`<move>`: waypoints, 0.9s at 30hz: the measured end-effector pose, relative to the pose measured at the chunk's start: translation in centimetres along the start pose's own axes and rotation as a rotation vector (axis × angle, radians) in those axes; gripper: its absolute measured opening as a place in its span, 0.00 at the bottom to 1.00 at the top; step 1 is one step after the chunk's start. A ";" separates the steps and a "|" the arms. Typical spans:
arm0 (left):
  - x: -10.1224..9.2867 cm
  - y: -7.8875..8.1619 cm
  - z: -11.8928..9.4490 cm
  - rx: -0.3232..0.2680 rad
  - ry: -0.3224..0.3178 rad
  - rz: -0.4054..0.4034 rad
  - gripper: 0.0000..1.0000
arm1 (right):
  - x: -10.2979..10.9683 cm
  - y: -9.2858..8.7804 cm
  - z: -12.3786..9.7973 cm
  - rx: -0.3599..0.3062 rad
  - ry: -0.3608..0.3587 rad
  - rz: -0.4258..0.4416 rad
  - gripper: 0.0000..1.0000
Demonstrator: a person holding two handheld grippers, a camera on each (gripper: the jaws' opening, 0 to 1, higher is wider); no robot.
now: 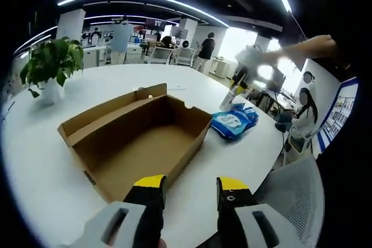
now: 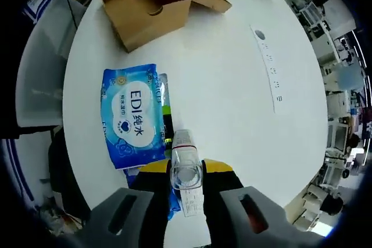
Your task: Operate the shoe box by opening the lid, removing the specified soft item, and placing it in the target area until the item is outside and the box remains undamaged.
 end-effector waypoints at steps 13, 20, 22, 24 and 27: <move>0.3 0.2 0.1 0.009 0.004 0.002 0.35 | -0.5 0.1 1.8 0.088 0.019 -0.046 0.17; 0.6 0.0 0.0 0.020 0.008 0.004 0.35 | -0.9 0.2 2.1 0.114 0.027 -0.048 0.18; 0.6 0.0 0.1 0.022 0.008 0.004 0.35 | -0.9 0.3 2.1 0.119 0.030 -0.044 0.18; 0.6 0.1 0.2 0.024 0.006 0.006 0.35 | -1.0 0.4 2.2 0.133 0.036 -0.053 0.18; 0.5 0.3 0.3 0.023 0.002 0.009 0.35 | -1.1 0.7 2.3 0.143 0.038 -0.059 0.18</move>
Point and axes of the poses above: the point that each gripper's makers call its tool centre point, and the gripper's own axes: z roughly forward along the fingers, x roughly to its left, y roughly out of its top, the point moved 7 cm from there along -z, roughly backward along the fingers, and after that the axes turned 12 degrees about y, right-handed, at the moved point
